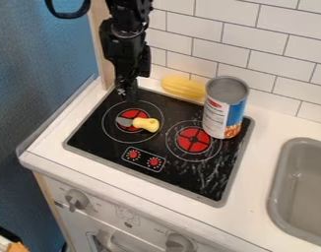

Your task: Take the can and put it in between the burners.

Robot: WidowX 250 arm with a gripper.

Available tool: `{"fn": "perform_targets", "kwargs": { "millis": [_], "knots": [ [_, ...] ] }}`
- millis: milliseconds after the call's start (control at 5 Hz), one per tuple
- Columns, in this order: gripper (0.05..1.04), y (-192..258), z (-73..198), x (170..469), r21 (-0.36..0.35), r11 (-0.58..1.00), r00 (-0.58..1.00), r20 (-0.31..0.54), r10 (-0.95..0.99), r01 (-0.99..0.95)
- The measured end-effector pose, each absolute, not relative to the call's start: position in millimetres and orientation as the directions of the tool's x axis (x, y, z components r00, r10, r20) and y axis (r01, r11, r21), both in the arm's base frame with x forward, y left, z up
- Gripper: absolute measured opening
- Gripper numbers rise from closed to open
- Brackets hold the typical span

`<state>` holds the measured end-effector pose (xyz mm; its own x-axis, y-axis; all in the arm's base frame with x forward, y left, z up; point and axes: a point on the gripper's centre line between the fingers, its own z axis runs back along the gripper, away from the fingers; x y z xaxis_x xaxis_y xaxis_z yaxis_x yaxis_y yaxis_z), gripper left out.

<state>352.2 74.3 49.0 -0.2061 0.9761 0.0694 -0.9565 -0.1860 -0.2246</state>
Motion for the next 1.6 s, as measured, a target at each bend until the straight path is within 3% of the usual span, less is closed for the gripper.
{"fn": "perform_targets", "kwargs": {
  "millis": [400,600,800,1000,1200,1600],
  "knots": [
    [0.999,53.7,30.7,341.5,-0.178,-0.155,-0.175,0.104,0.979,-0.972],
    [0.999,31.6,48.9,326.7,-0.257,-0.109,-0.145,0.122,0.982,-0.96],
    [0.999,-1.8,55.4,316.1,-0.295,-0.067,-0.108,0.125,0.986,-0.953],
    [0.999,-47.6,58.5,314.9,-0.299,0.054,0.026,0.095,0.995,-0.953],
    [0.999,-88.1,66.0,324.1,-0.326,0.163,0.15,0.063,0.987,-0.931],
    [0.999,-126.7,44.0,362.5,-0.244,0.102,0.108,-0.013,0.994,-0.965]
  ]
}}
